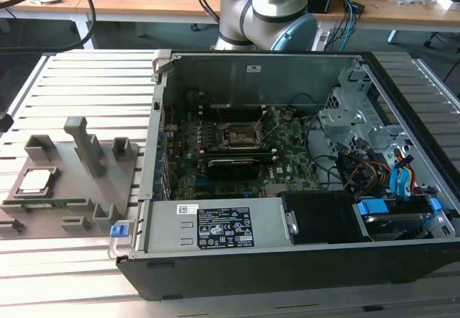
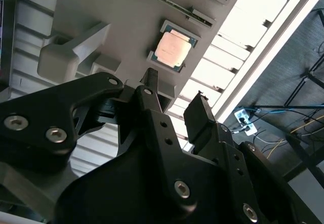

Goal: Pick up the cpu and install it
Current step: 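Pick up the cpu and move it towards the insertion slot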

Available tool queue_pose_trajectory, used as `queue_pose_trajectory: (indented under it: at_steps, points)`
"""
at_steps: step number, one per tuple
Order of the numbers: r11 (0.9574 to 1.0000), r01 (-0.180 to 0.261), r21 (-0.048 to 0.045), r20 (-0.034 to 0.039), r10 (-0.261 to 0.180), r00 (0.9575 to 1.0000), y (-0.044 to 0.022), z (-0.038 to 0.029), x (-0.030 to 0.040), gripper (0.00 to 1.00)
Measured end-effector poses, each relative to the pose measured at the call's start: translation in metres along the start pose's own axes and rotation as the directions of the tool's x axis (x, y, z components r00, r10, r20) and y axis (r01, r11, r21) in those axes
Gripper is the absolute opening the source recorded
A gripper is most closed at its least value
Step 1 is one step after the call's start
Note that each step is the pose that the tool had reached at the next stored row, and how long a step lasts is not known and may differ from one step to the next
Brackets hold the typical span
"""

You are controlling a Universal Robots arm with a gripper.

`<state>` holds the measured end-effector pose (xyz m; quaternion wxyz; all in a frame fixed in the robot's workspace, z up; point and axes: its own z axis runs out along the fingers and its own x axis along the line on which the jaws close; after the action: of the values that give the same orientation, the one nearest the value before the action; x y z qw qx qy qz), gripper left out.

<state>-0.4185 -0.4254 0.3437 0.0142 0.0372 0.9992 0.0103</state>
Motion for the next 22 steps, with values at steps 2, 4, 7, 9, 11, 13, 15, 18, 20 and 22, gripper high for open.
queue_pose_trajectory:
  at_steps: [2,4,7,9,11,13,15,18,20,22]
  points:
    - [1.0000,0.000,0.0000,0.0000,0.000,1.0000,0.0000,0.0014,0.0000,0.48]
    - [1.0000,0.000,0.0000,0.0000,0.000,1.0000,-0.0001,0.0031,0.0001,0.48]
    - [1.0000,0.000,0.0000,-0.0001,0.000,1.0000,-0.0001,0.0063,0.0002,0.48]
    - [1.0000,0.000,0.0000,0.0000,0.000,1.0000,-0.0002,0.0074,0.0002,0.48]
    - [1.0000,0.000,0.0000,0.0000,0.000,1.0000,-0.0002,0.0092,0.0003,0.48]
    - [1.0000,0.000,0.0000,-0.0001,0.000,1.0000,-0.0003,0.0115,0.0003,0.48]
    - [1.0000,0.000,0.0000,-0.0001,0.000,1.0000,-0.0004,0.0163,0.0005,0.48]
    - [1.0000,0.003,0.0040,-0.0064,-0.003,1.0000,-0.0003,0.0212,-0.0009,0.48]
    - [0.9999,0.011,0.0107,-0.0215,-0.010,0.9997,-0.0001,0.0230,-0.0040,0.48]
    - [0.9996,0.024,0.0130,-0.0303,-0.024,0.9993,0.0000,0.0244,-0.0063,0.48]
